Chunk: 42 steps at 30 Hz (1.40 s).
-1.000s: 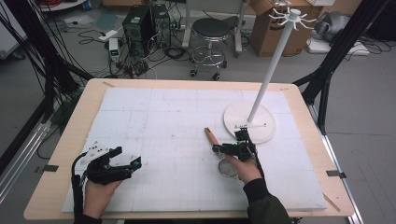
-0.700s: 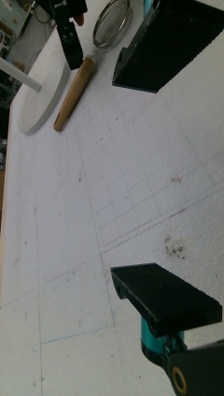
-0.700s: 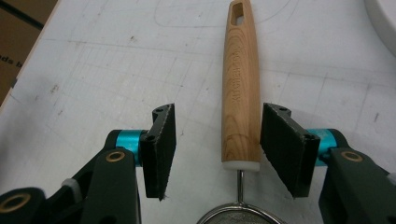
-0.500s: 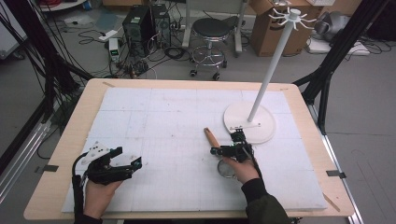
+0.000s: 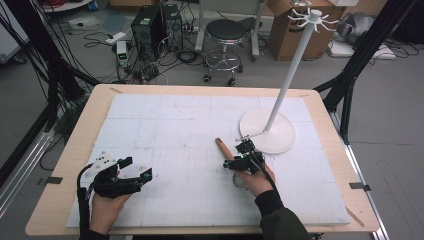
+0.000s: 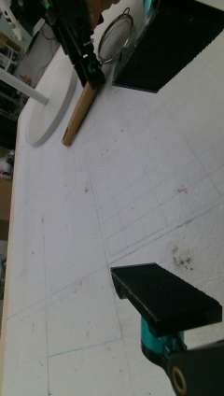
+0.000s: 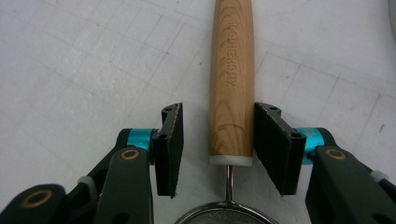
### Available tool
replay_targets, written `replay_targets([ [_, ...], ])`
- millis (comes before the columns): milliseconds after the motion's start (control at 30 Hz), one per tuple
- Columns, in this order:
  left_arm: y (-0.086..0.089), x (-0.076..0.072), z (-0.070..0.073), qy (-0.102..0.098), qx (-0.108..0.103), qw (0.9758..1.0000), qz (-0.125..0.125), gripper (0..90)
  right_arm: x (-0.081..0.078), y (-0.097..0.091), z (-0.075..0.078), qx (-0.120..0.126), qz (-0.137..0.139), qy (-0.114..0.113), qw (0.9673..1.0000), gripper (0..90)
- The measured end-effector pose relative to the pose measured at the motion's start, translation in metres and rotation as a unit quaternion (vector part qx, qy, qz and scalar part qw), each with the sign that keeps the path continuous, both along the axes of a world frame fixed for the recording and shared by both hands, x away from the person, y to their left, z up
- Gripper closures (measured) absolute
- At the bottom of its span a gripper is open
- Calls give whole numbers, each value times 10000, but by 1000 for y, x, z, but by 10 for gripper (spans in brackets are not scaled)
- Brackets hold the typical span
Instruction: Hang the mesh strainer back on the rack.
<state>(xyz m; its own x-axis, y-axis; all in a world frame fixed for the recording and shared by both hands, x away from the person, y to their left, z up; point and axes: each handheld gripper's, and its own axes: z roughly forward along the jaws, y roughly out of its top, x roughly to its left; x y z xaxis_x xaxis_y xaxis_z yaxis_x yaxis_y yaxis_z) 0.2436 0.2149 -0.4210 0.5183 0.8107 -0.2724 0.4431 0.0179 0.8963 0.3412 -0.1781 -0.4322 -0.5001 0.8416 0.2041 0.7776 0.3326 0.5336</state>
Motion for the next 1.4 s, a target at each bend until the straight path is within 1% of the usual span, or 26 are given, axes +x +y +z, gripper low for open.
replay_targets([
  [100, 0, 0, 1, 26, -103, 9999, -8, 89, 0, 3, 1, -217, 59, -77, 9997, 575],
  [233, 1, 0, 1, 79, -291, 9995, -46, 89, -1, 8, 1, -506, 143, -155, 9985, 613],
  [367, 2, 1, 1, 105, -313, 9995, -31, 89, -2, 12, 2, -713, 179, -204, 9971, 613],
  [400, 2, 1, 1, 114, -341, 9994, -11, 89, -1, 12, 2, -717, 205, -210, 9970, 614],
  [533, 2, 1, 1, 140, -347, 9993, -9, 89, -2, 17, 3, -883, 215, -243, 9956, 616],
  [600, 2, 1, 1, 143, -333, 9993, -9, 89, -1, 18, 3, -938, 199, -220, 9952, 618],
  [700, 2, 1, 1, 139, -344, 9993, -9, 89, 1, 19, 4, -1021, 271, -158, 9943, 626],
  [767, 2, 1, 1, 147, -356, 9993, -14, 89, 2, 21, 5, -1033, 276, -126, 9942, 637],
  [800, 2, 1, 1, 157, -364, 9992, 3, 89, 2, 21, 5, -1090, 291, -127, 9935, 644],
  [900, 2, 1, 2, 154, -388, 9991, -18, 89, 0, 23, 5, -1132, 338, -224, 9927, 686],
  [933, 3, 1, 2, 153, -377, 9992, 1, 89, -1, 23, 5, -1148, 417, -241, 9922, 687],
  [1000, 3, 1, 2, 153, -397, 9991, -7, 89, 0, 22, 5, -1156, 466, -248, 9919, 690],
  [1167, 4, 1, 2, 163, -494, 9986, 9, 89, 3, 17, 5, -977, 540, -179, 9936, 691],
  [1200, 5, 1, 2, 167, -497, 9986, -9, 89, 4, 15, 5, -911, 542, -184, 9942, 691],
  [1267, 6, 1, 2, 174, -553, 9983, -7, 89, 5, 12, 5, -746, 482, -101, 9960, 691],
  [1300, 6, 1, 2, 182, -573, 9982, -26, 89, 6, 9, 6, -636, 472, -102, 9968, 691],
  [1333, 7, 1, 2, 178, -579, 9982, -14, 89, 6, 6, 7, -510, 444, -190, 9975, 691],
  [1367, 7, 1, 2, 182, -587, 9981, -19, 89, 6, 2, 10, -306, 341, -228, 9987, 691],
  [1400, 8, 1, 2, 190, -601, 9980, -5, 89, 6, -2, 11, -93, 300, -274, 9991, 691],
])
